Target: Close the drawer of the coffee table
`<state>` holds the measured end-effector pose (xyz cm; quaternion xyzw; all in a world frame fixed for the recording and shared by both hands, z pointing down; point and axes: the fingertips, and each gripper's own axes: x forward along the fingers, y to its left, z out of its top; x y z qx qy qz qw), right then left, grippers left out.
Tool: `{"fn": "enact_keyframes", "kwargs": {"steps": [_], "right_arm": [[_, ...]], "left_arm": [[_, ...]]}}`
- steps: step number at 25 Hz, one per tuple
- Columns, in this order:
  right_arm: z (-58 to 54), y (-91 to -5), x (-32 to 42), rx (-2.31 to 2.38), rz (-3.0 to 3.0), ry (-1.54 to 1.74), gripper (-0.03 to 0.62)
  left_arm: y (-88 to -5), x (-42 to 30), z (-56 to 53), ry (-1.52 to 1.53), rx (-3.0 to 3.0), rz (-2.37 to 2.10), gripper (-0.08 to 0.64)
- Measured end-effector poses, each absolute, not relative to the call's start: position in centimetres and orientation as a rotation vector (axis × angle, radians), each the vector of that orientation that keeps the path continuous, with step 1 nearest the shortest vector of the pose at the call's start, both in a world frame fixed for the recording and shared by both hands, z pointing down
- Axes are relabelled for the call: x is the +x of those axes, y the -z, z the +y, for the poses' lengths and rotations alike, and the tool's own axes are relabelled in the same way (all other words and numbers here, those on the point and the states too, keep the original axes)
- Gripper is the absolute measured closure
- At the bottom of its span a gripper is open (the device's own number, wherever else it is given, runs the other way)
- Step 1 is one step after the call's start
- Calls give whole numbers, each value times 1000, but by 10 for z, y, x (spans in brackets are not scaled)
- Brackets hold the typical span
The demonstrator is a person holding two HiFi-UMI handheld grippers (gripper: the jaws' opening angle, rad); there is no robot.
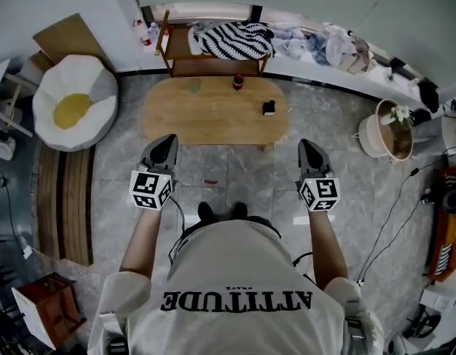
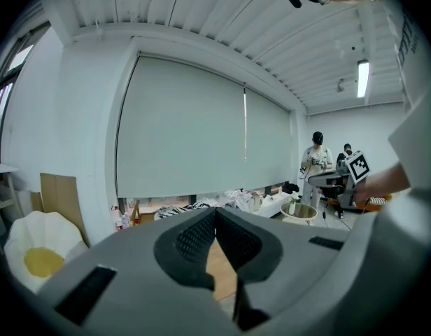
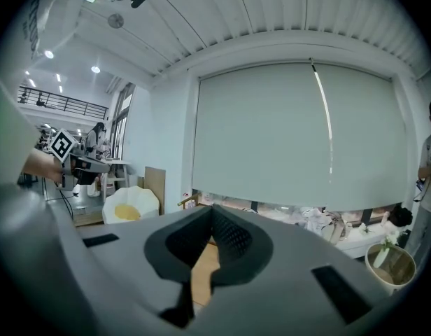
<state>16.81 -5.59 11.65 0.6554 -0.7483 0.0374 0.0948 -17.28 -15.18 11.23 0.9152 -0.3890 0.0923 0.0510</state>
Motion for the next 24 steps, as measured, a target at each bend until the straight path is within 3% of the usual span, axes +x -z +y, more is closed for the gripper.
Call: {"fn": "enact_keyframes", "kwargs": {"steps": [24], "right_arm": [[-65, -107, 174, 1957, -2228, -105, 572]], "left_arm": [[-106, -167, -165, -273, 2790, -1160, 538]]}}
